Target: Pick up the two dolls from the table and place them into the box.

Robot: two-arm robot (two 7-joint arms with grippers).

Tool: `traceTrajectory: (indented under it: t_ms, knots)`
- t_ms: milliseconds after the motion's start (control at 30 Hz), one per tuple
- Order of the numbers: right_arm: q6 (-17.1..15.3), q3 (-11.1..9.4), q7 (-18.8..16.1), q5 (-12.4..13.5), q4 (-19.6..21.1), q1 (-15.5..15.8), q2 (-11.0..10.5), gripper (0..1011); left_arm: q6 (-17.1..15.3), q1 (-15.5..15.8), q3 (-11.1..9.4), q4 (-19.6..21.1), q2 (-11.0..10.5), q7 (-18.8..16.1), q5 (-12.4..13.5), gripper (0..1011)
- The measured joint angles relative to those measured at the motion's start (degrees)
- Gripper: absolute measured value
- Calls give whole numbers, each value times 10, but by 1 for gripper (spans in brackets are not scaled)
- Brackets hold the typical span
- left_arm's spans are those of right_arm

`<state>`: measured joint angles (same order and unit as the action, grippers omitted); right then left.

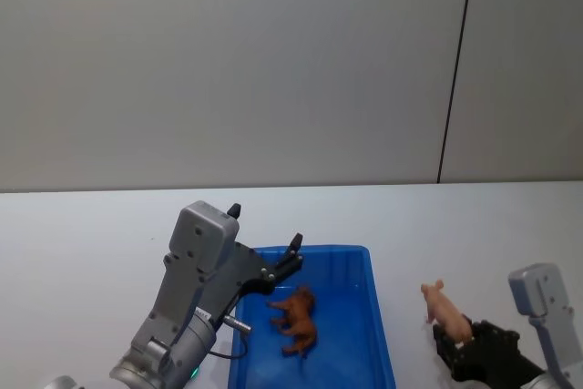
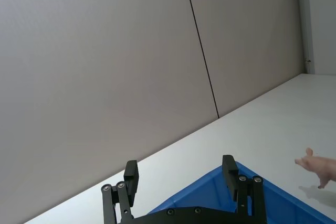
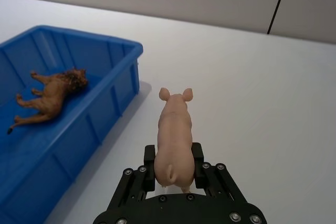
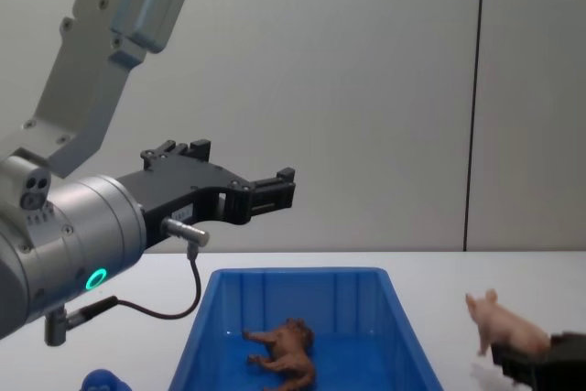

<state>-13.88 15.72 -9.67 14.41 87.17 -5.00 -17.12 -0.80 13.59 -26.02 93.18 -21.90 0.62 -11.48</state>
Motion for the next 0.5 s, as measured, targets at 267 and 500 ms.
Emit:
traceTrajectory:
  t_ms: [267, 500]
  knots:
    - [26, -2, -10, -17, 30, -3, -4, 380, 0, 0, 0, 0, 0, 0, 0, 1003]
    - [31, -2, -41, -22, 49, -17, -2, 380, 0, 0, 0, 0, 0, 0, 0, 1003]
